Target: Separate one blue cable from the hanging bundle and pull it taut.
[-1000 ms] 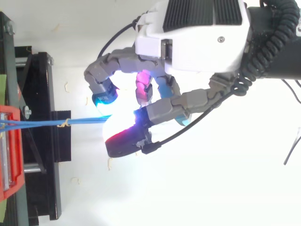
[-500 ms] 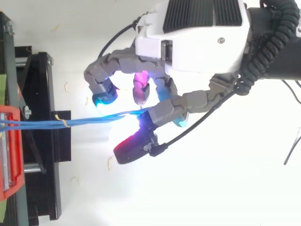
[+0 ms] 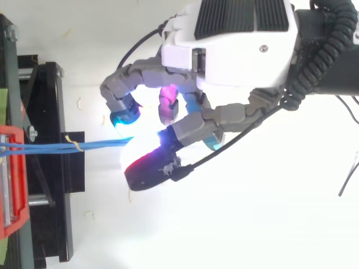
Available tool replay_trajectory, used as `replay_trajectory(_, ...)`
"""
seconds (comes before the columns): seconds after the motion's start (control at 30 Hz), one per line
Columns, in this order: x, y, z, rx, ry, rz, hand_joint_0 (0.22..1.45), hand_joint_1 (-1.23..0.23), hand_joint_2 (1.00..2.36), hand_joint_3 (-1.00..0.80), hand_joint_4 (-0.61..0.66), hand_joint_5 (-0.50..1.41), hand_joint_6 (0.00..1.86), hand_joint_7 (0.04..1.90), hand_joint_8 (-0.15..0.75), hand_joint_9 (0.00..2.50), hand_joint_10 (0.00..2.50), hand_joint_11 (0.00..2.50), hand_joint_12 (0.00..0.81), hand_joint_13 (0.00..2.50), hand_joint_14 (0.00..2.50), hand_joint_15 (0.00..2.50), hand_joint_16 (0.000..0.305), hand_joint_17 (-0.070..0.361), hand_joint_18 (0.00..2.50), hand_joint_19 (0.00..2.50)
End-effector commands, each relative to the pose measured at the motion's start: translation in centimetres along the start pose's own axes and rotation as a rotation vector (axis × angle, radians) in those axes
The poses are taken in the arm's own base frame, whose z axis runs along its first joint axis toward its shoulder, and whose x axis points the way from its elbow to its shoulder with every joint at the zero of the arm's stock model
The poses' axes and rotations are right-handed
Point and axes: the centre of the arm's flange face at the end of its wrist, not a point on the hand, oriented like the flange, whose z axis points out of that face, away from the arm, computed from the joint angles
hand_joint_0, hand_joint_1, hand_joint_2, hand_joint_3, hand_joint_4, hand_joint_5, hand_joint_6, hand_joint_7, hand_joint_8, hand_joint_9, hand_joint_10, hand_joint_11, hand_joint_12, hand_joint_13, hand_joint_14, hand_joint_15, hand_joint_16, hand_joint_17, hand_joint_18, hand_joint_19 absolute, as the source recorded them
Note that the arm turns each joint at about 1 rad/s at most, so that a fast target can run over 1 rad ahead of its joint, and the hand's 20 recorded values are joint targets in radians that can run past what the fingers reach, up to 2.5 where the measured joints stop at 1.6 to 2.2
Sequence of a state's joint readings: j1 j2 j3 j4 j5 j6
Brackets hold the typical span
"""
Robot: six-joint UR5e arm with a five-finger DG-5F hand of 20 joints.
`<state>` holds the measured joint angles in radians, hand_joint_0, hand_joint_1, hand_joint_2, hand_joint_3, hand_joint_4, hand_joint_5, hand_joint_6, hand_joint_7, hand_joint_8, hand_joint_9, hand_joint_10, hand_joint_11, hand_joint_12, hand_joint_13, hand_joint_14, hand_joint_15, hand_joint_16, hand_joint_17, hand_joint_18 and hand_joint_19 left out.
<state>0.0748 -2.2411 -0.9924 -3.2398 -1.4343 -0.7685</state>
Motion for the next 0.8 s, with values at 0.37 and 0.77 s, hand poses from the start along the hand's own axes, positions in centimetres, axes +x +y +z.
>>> replay_trajectory(0.37, -0.02, 0.02, 0.03, 0.0, -0.004, 0.0, 0.56, -0.26, 1.01, -0.42, 0.06, 0.14, 0.5, 1.4, 0.085, 1.85, 0.01, 0.24, 0.221, 1.15, 0.02, 0.42, 0.049, 0.11, 0.59, 0.55)
replay_trajectory(0.77, -0.09, -0.07, 0.01, 0.002, -0.004, 0.0, 0.69, -0.58, 1.01, -0.37, 0.07, 0.14, 0.5, 1.35, 0.046, 1.94, 0.01, 0.27, 0.217, 1.21, 0.01, 0.4, 0.044, 0.1, 0.66, 0.53)
